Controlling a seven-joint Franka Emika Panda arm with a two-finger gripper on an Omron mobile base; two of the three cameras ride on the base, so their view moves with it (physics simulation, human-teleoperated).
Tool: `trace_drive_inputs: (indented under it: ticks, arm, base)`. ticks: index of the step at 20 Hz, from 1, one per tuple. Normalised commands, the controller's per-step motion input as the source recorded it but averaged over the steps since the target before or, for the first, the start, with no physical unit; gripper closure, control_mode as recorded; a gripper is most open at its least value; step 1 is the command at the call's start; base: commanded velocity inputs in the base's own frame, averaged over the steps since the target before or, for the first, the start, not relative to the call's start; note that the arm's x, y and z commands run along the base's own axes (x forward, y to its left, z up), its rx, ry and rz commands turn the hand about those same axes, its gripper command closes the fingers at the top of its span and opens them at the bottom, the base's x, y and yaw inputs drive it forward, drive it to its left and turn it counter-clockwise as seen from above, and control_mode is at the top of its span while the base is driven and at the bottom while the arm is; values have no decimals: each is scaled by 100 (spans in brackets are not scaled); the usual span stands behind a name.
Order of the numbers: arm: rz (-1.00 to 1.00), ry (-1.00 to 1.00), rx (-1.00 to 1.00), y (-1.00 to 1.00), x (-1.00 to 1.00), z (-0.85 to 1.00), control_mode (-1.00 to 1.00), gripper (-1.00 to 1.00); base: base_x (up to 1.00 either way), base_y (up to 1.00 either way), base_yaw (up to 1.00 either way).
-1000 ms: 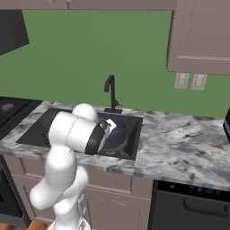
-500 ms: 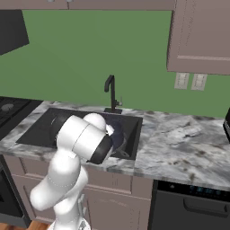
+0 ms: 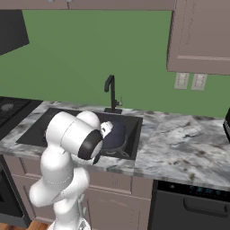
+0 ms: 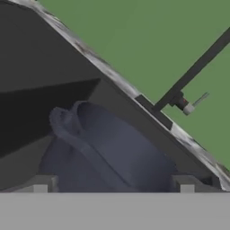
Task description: Move the pot and pan from the stove into the sink.
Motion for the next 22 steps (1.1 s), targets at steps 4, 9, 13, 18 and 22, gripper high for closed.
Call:
trace_drive_inputs:
  ticks: [4,9,13,18,22]
  arm:
    - [-10,0,0,32,28,91,-100,-100]
    - [-13,2,0,31,23,94,-100,-100]
    - [-12,8,0,19,0,95,-100,-100]
    - [-9,12,0,2,-46,65,-100,-100]
    - [-6,2,0,0,-84,43,-100,-100]
  base:
    - [0,0,0]
    - [0,0,0]
    - [0,0,0]
    - [0,0,0]
    - [0,0,0]
